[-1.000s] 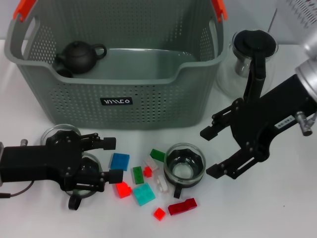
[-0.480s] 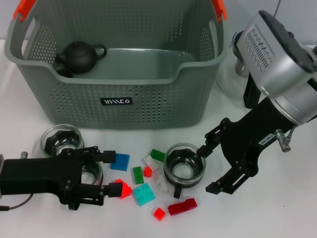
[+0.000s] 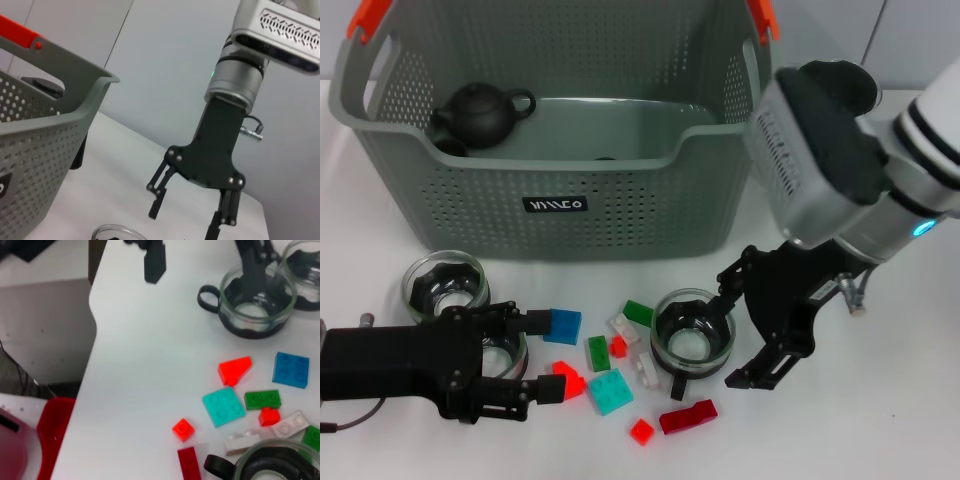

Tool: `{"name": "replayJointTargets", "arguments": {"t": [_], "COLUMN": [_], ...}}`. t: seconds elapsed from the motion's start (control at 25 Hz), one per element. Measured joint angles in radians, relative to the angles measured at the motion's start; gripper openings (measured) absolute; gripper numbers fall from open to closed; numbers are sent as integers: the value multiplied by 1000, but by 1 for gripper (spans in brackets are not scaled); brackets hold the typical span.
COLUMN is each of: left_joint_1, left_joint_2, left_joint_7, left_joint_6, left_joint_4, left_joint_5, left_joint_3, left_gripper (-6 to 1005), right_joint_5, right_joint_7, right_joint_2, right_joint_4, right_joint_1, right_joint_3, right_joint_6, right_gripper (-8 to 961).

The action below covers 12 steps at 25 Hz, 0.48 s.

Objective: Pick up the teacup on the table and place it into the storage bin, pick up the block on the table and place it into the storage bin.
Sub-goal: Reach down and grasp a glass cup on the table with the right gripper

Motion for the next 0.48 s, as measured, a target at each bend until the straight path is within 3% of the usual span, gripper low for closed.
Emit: {"name": "replayJointTargets", "arguments": {"t": [0.48], "left_joint_1": [3], "left_joint_2": [-2], "left_joint_7": [-3], "left_joint_6": [-10], "left_joint_4": [-6], "left_joint_5": [-4], "left_joint_3": [-1], "left_gripper": [951], "right_joint_5": [-41], "right_joint_7": [-18], "right_joint_2": [5], "right_joint_4": [41], "right_joint_1": [17], "right_joint_3": [-131], "right_joint_6": [121], "right_gripper": [850]}}
